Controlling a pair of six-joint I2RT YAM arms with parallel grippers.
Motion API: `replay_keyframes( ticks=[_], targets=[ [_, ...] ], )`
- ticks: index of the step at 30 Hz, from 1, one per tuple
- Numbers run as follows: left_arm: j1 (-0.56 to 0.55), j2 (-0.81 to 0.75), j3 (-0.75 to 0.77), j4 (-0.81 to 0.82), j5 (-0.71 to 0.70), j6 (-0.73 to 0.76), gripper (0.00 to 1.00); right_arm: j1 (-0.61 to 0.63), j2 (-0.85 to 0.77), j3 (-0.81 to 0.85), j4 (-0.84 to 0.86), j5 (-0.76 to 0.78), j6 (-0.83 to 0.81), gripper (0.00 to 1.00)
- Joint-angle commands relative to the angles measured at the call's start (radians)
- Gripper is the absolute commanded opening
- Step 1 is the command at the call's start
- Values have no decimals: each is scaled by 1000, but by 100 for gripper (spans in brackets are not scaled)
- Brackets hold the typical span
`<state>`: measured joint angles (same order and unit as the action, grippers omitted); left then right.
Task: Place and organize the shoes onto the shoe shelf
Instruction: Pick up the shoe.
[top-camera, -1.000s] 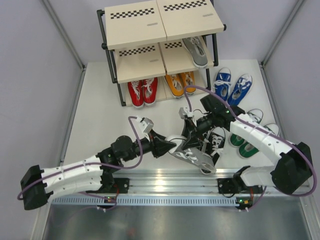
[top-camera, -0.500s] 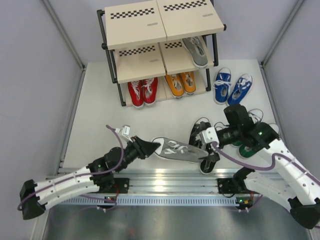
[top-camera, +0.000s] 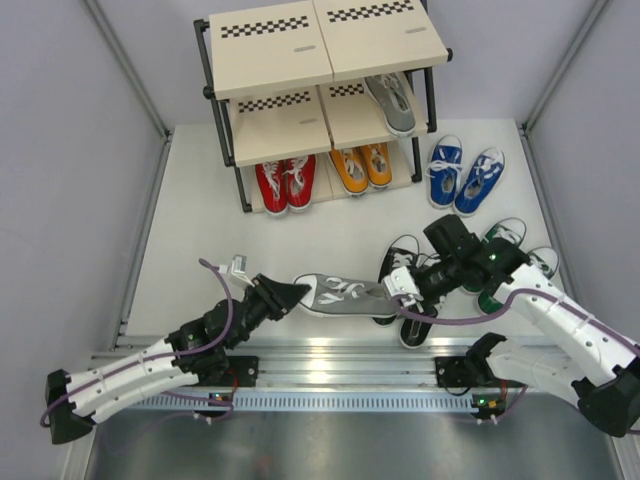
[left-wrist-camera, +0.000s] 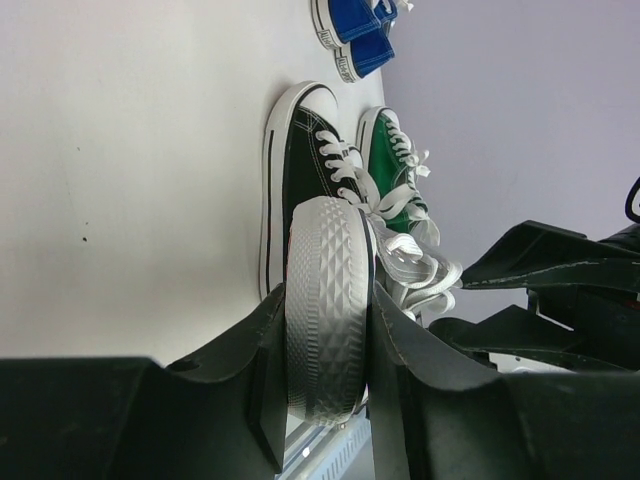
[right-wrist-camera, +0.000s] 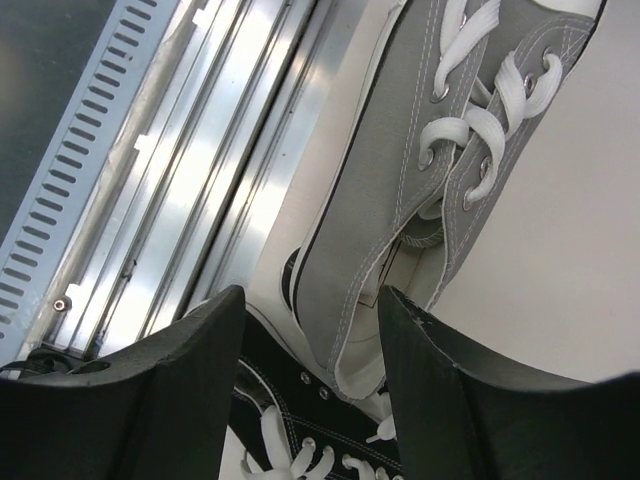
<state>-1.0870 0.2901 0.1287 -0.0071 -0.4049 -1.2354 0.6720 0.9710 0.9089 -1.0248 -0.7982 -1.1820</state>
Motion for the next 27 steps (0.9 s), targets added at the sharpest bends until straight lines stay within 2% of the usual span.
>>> replay_keyframes(
  ticks=[1,14,21,27],
  targets=[
    [4,-14,32,64,-38,-29,0,35,17,21,25,56,4,56],
    [6,-72,78,27,-38,-12,0,77,77,13,74,232,45,53],
    [6,-103,84,29,-37,-9,0,113,126,24,71,223,42,48],
    [6,-106,84,52,-40,-9,0,156,189,59,46,206,42,32]
  ],
)
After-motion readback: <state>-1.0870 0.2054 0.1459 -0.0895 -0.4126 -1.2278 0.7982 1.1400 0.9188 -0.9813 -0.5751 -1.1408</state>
